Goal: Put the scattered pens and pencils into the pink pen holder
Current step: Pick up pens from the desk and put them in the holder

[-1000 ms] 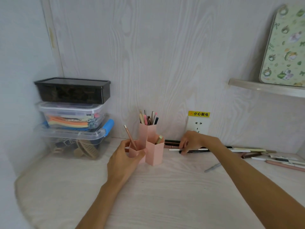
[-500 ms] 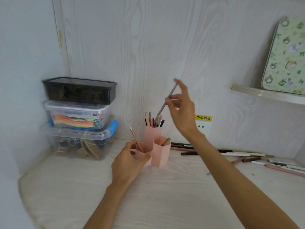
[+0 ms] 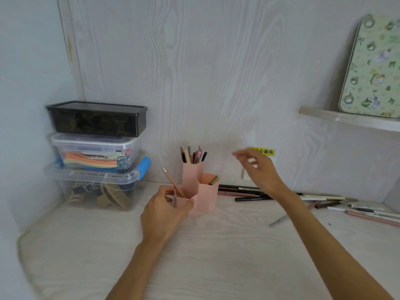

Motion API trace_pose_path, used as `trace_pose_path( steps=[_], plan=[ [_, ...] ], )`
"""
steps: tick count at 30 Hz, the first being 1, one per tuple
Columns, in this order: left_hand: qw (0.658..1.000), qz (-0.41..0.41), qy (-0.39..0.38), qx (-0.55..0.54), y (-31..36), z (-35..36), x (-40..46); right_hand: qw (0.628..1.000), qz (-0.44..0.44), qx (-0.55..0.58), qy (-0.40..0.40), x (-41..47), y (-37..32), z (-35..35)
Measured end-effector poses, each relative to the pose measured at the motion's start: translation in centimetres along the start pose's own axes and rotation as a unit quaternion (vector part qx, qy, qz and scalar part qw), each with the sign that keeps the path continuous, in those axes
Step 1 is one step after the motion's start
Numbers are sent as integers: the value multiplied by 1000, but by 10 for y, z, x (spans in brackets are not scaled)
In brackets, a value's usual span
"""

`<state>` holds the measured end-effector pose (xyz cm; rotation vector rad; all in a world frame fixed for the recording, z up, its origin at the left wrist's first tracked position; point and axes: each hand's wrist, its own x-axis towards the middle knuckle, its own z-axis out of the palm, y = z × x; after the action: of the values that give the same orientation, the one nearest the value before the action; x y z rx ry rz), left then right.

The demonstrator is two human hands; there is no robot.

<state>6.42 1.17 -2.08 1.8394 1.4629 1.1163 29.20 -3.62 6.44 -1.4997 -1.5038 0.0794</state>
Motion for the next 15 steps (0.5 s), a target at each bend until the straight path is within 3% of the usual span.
trace_pose_path(
  steps=[2,4,6,9,11,13,15],
  plan=[
    [1000,-3,12,-1,1,0,0,988,75,-74,-111,-14,27,-33],
    [1000,-2,22,4,-2,3,3,938,158,-144,-271,-32,47,-63],
    [1000,-4,24,18,-9,5,8,899,197,-189,-342,-49,56,-72],
    [999,-7,46,19,-8,7,8,936,175,-162,-258,-61,76,-62],
    [994,23,108,8,-2,4,4,958,123,-167,-196,-62,86,-41],
    [979,110,172,21,5,2,-4,970,57,-174,-159,-63,88,-17],
    [962,213,170,22,14,7,-13,978,21,-151,-140,-65,80,4]
  ],
)
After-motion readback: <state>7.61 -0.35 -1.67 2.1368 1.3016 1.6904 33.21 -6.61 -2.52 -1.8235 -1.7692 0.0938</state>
